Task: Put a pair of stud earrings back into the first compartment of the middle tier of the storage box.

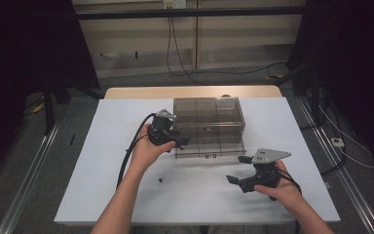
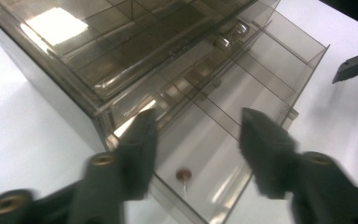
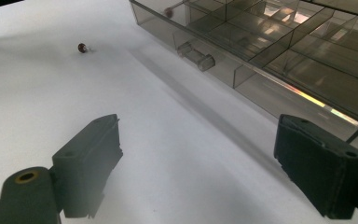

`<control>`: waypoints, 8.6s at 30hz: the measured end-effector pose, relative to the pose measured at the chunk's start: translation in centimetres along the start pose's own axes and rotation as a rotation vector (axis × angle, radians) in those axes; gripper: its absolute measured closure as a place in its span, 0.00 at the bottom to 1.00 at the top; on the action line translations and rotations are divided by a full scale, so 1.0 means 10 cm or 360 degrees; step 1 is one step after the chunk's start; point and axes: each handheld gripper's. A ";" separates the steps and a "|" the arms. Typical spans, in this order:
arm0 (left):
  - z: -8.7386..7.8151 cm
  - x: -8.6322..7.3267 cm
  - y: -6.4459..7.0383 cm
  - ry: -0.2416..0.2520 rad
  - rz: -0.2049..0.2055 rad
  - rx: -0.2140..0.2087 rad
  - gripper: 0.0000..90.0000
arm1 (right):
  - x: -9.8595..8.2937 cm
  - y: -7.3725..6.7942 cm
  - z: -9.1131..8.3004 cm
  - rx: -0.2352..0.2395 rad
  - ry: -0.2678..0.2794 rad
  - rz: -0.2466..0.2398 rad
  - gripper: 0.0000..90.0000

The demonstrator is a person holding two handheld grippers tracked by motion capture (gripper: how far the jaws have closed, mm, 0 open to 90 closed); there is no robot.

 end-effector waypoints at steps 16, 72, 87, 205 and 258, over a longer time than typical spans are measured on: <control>-0.40 -0.34 -0.06 0.0060 -0.0038 0.0064 0.25 | 0.01 -0.01 0.00 -0.0006 -0.0004 -0.0004 0.16; -0.41 -1.08 0.03 -0.0144 0.0084 -0.0013 0.53 | 0.00 -0.01 -0.05 -0.0030 0.0004 -0.0016 0.16; -0.30 -1.13 0.11 -0.0273 0.0136 -0.0042 0.83 | 0.00 -0.01 -0.05 -0.0023 0.0005 -0.0019 0.16; -0.16 -0.02 0.00 -0.0155 -0.0073 -0.0093 0.90 | 0.03 -0.01 -0.06 -0.0006 0.0030 -0.0013 0.16; 0.19 0.10 0.00 -0.0157 -0.0030 -0.0025 0.88 | 0.02 -0.01 -0.06 -0.0002 0.0023 -0.0018 0.16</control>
Point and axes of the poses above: each handheld gripper's, and its own axes: z roughly forward along the jaws, x roughly out of its top, y roughly to its right, and after that the axes turned 5 degrees about x, right-handed
